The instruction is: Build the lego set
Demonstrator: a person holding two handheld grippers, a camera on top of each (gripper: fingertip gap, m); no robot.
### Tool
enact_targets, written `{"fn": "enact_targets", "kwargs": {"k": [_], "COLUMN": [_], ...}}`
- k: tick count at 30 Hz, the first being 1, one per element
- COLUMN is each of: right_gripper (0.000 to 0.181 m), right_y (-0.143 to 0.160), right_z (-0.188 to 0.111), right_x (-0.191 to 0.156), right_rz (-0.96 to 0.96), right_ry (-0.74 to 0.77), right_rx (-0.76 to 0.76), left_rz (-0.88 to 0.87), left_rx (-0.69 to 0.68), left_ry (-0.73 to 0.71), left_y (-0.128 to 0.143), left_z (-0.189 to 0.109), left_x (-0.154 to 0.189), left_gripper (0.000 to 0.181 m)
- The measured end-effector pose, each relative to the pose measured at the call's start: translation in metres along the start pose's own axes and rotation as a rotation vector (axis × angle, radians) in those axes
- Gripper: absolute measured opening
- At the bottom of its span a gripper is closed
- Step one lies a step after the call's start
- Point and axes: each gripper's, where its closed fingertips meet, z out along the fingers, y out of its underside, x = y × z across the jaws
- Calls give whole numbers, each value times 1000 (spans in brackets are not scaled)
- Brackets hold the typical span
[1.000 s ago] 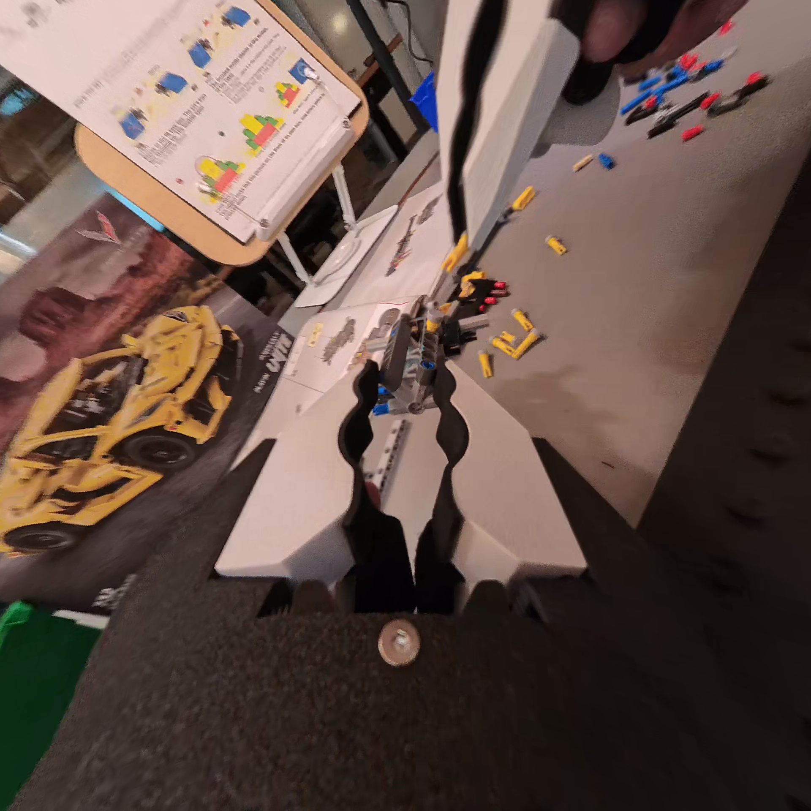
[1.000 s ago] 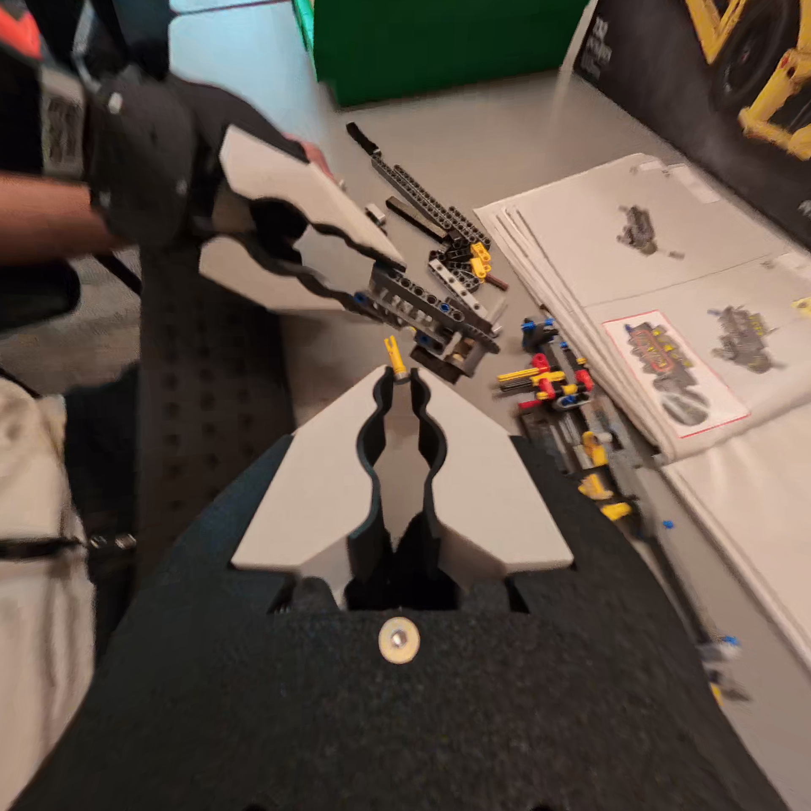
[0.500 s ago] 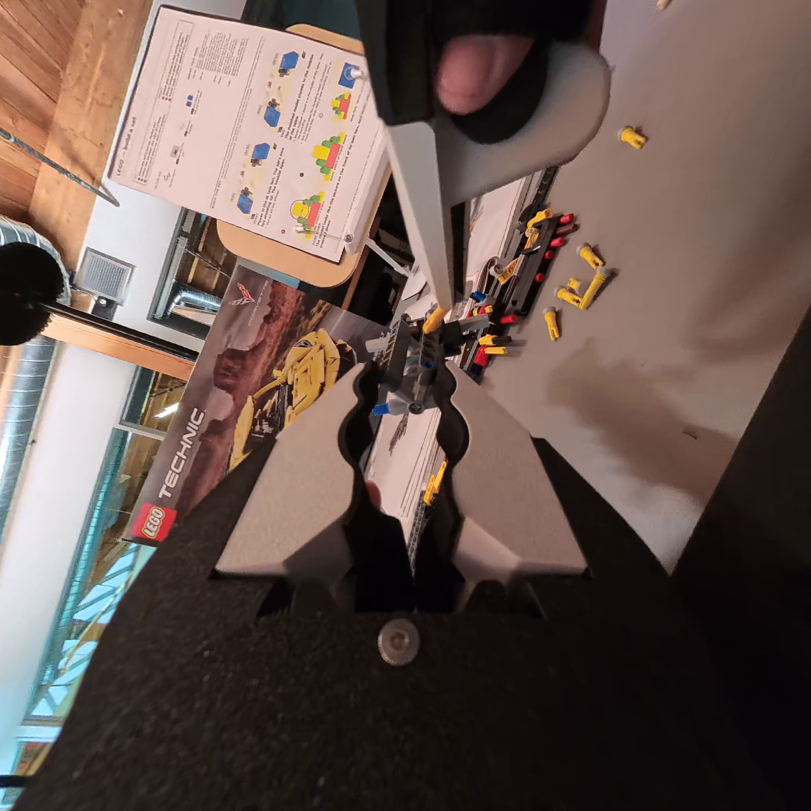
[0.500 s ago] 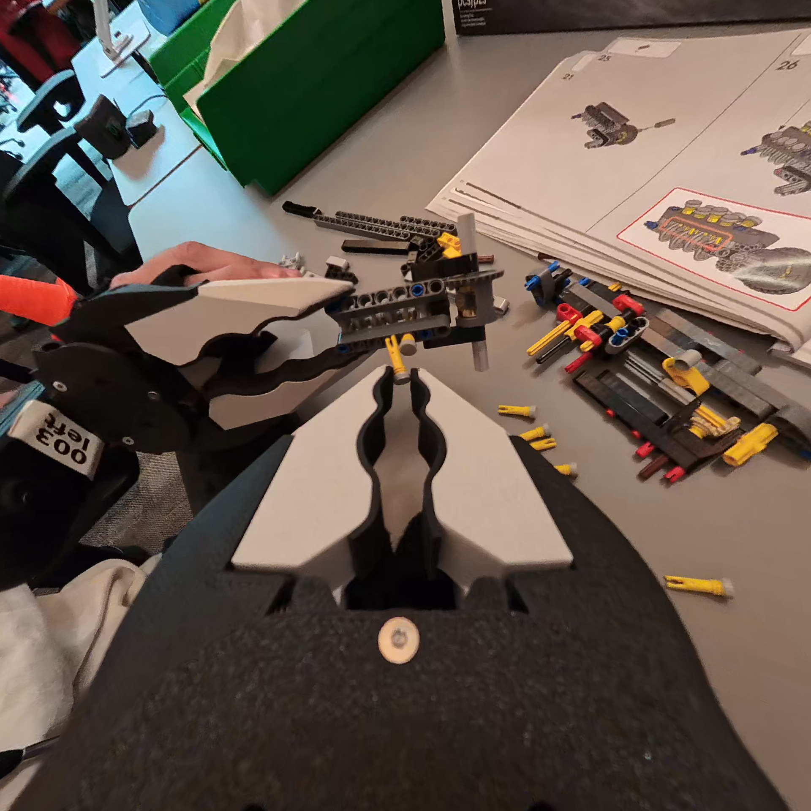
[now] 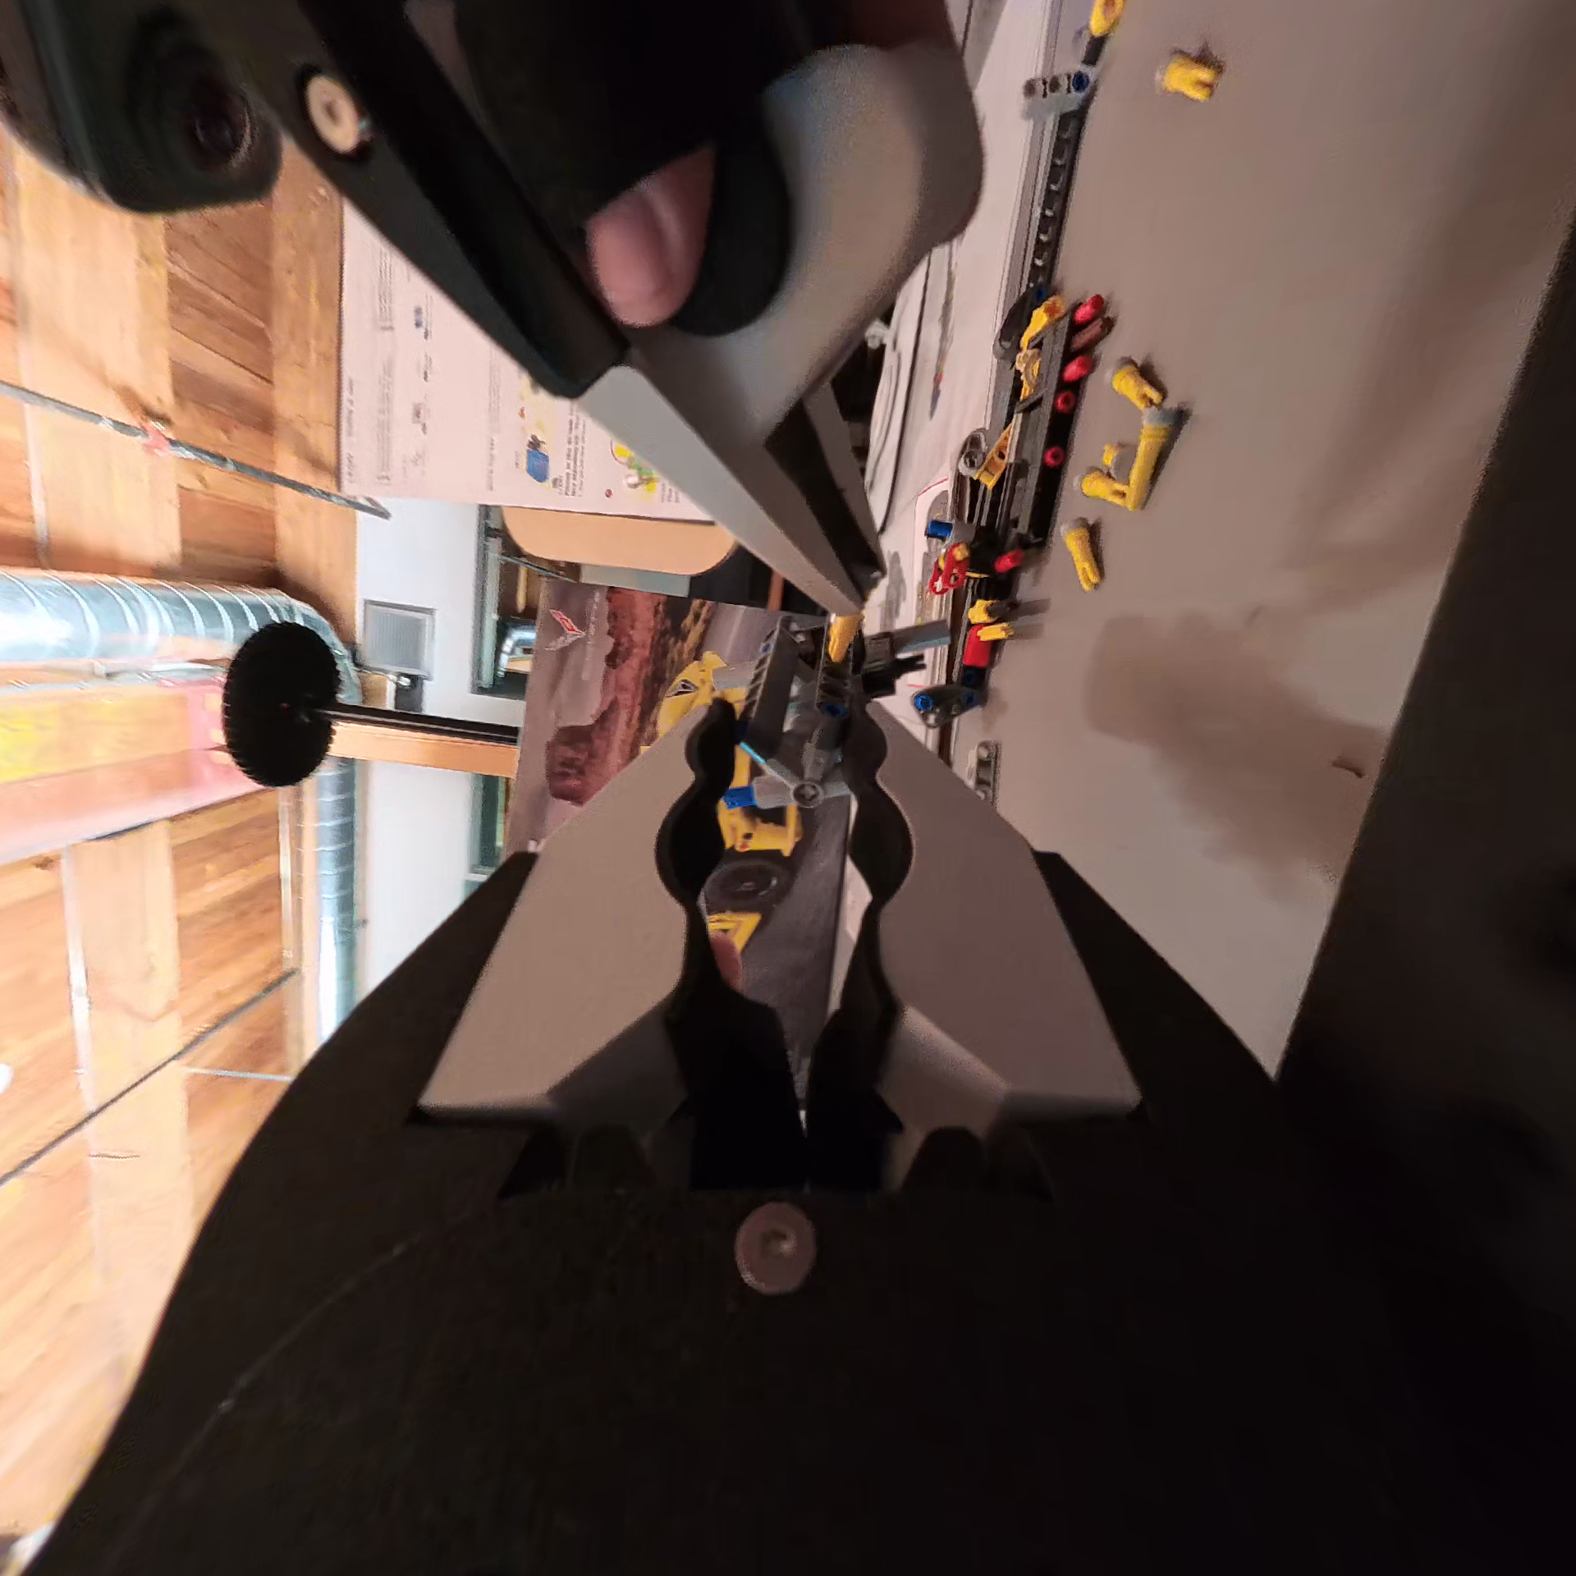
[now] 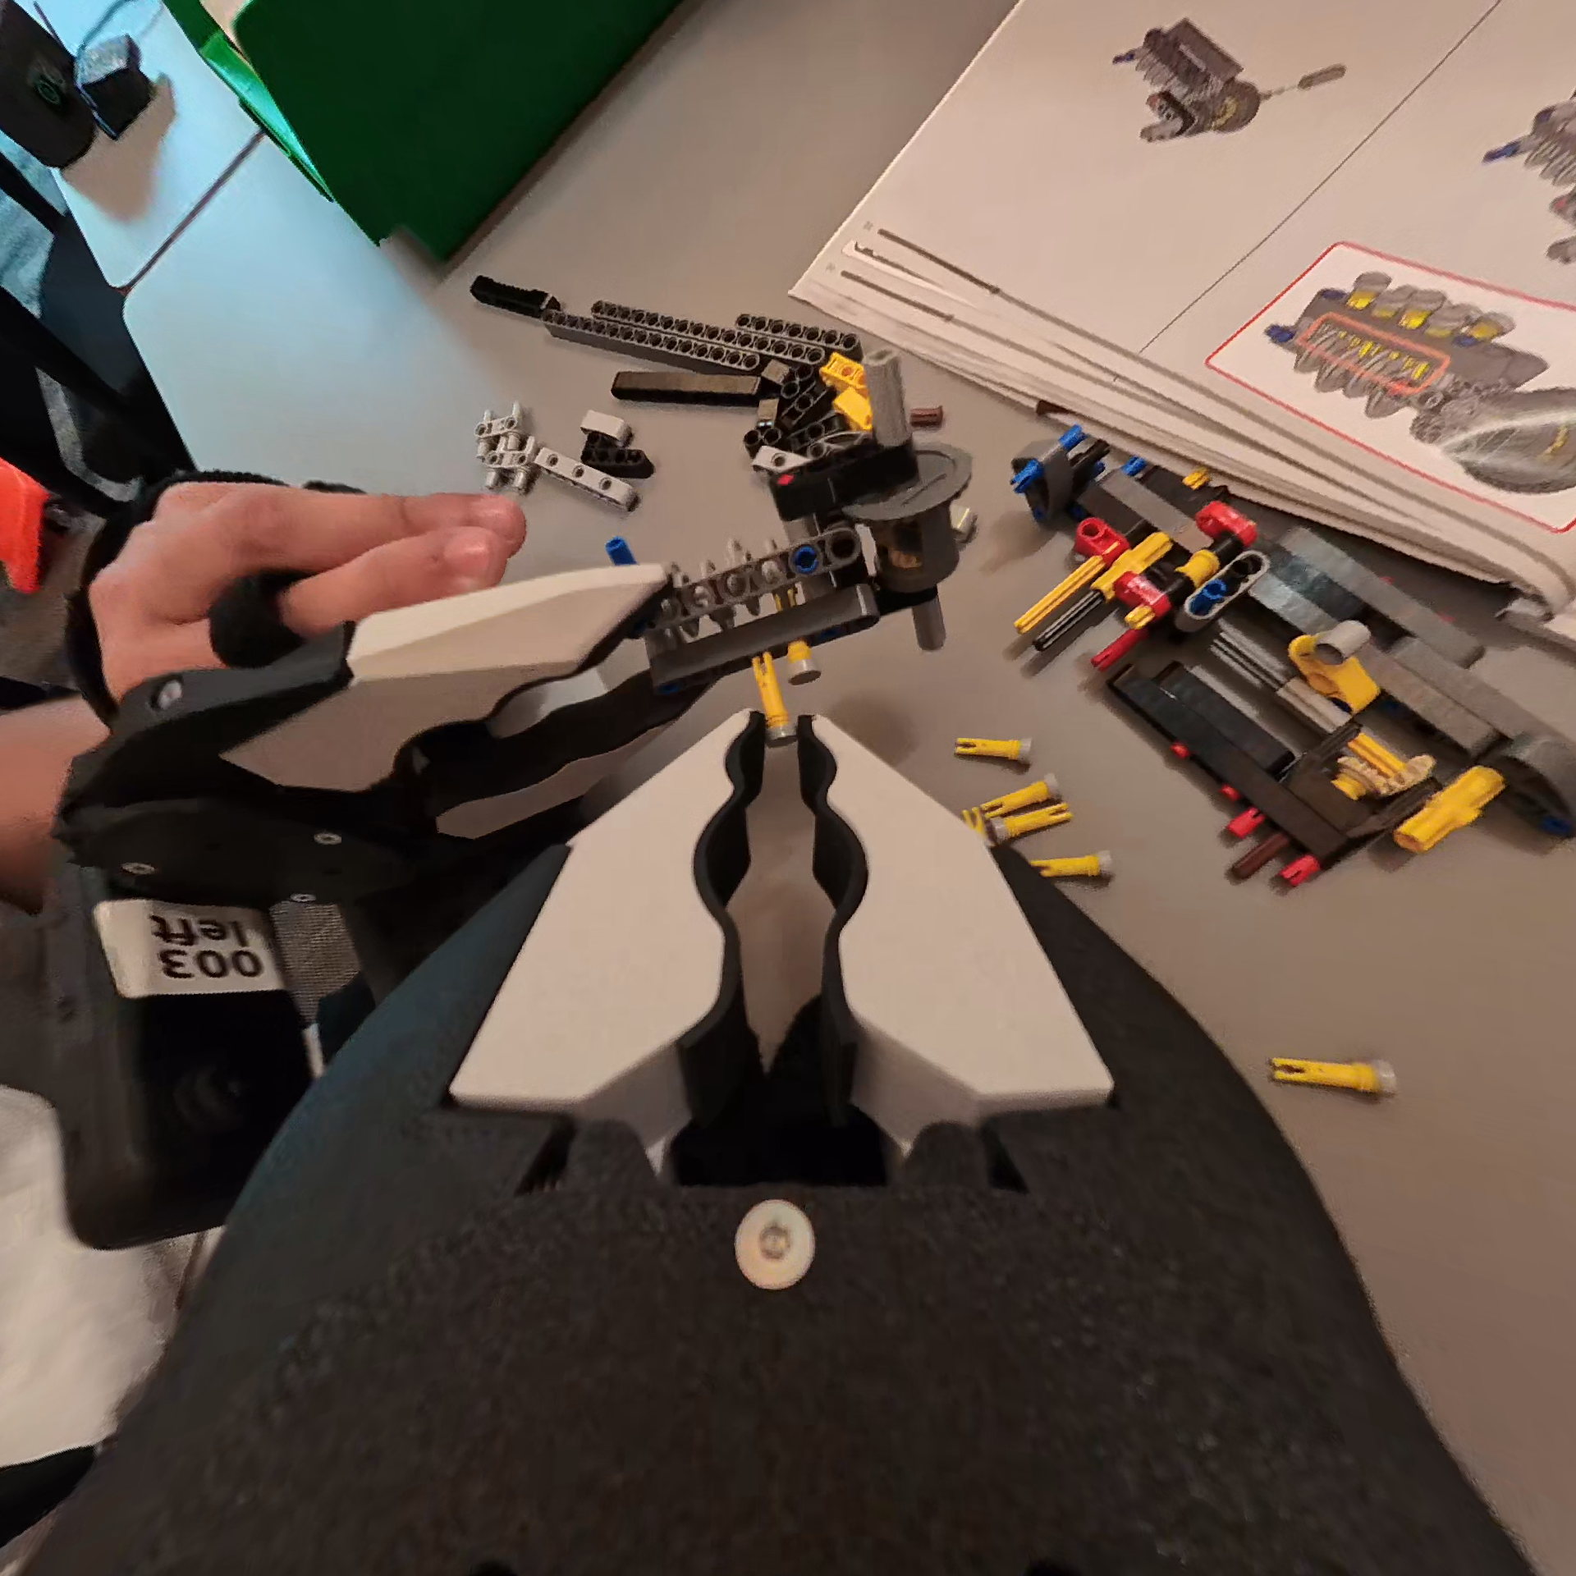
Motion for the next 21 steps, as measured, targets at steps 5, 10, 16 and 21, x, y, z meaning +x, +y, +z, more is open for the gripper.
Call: {"fn": "enact_targets", "kwargs": {"k": [5, 10, 16, 21], "right_gripper": [7, 7, 8, 20], "right_y": [0, 0, -7, -24], "right_z": [-2, 0, -2, -34], "right_x": [1, -1, -5, -16], "right_rz": [110, 197, 165, 10], "right_ry": [-103, -193, -181, -193], "right_rx": [4, 17, 87, 176], "left_rz": [142, 161, -44, -273], "left_rx": [3, 14, 30, 77], "left_ry": [-51, -61, -2, 88], "left_y": [-5, -8, -6, -2], "left_z": [-1, -2, -2, -2], "left_x": [1, 0, -4, -8], "left_gripper": [24, 23, 24, 24]}}
